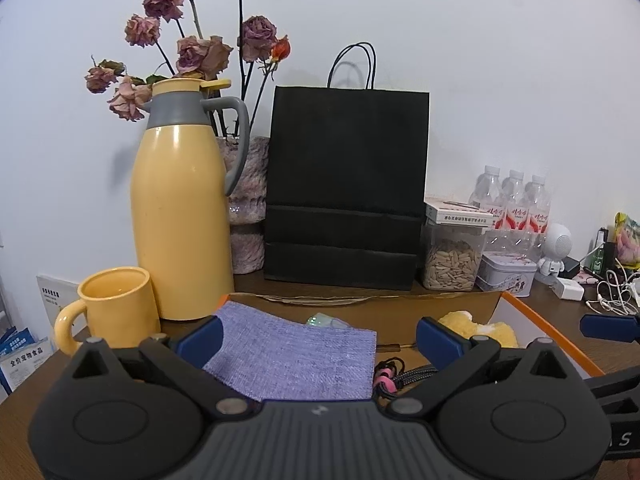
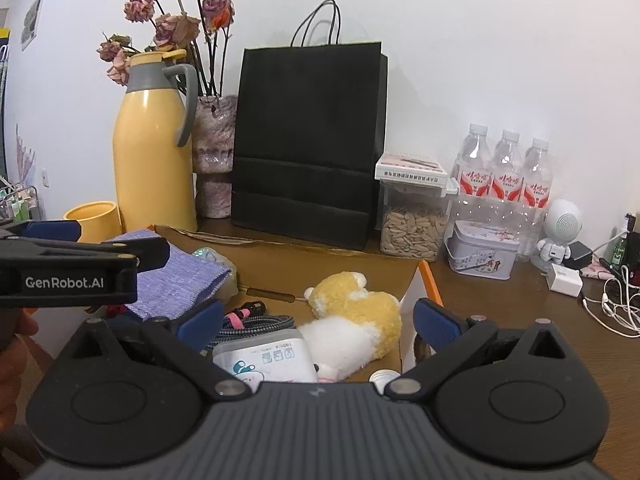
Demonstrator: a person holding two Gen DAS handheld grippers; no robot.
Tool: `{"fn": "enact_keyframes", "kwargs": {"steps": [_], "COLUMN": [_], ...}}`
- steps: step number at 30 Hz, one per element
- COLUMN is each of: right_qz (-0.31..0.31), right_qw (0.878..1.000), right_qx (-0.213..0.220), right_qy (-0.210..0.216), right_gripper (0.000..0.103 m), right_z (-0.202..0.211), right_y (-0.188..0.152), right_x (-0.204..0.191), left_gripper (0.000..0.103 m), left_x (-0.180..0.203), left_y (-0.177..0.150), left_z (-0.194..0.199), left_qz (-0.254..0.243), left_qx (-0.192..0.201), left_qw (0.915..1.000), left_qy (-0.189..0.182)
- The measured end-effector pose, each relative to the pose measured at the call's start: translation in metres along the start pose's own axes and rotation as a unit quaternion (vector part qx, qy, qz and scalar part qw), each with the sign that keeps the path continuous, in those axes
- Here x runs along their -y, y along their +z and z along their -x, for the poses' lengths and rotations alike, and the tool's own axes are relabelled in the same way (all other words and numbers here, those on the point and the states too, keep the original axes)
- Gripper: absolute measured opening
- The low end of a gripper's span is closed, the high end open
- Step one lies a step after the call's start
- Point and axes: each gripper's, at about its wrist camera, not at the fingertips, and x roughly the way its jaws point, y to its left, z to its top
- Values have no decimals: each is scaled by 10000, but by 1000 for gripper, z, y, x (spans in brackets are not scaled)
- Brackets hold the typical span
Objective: Organize objects
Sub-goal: 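Lower the purple pouch and white lid into the box and open both tools, then move both tools out of the box toward the remaining table items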
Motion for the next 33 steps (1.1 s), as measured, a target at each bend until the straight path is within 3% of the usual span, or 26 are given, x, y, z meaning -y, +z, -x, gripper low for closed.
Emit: {"fn": "enact_keyframes", "kwargs": {"steps": [13,21,33], "right_qz": [111,2,-275], "right_qw": [9992,9994,9969], "right_qx": [298,66,-358], "right_qy": [-238,-330,-640], "right_gripper": [103,103,103], "right_z": [53,75,106], "right_y": [-33,-59,-96], "right_x": [15,31,60], "left_gripper": [103,103,103], "left_x": [-5,3,15], "left_y": [-21,-49,-75], "left_z": [57,83,90], "left_qz": [-58,-248,-384], "left_qx": [252,15,-494], "left_qw": [9996,9991,9963], "left_qy": [-137,-354,-583]}}
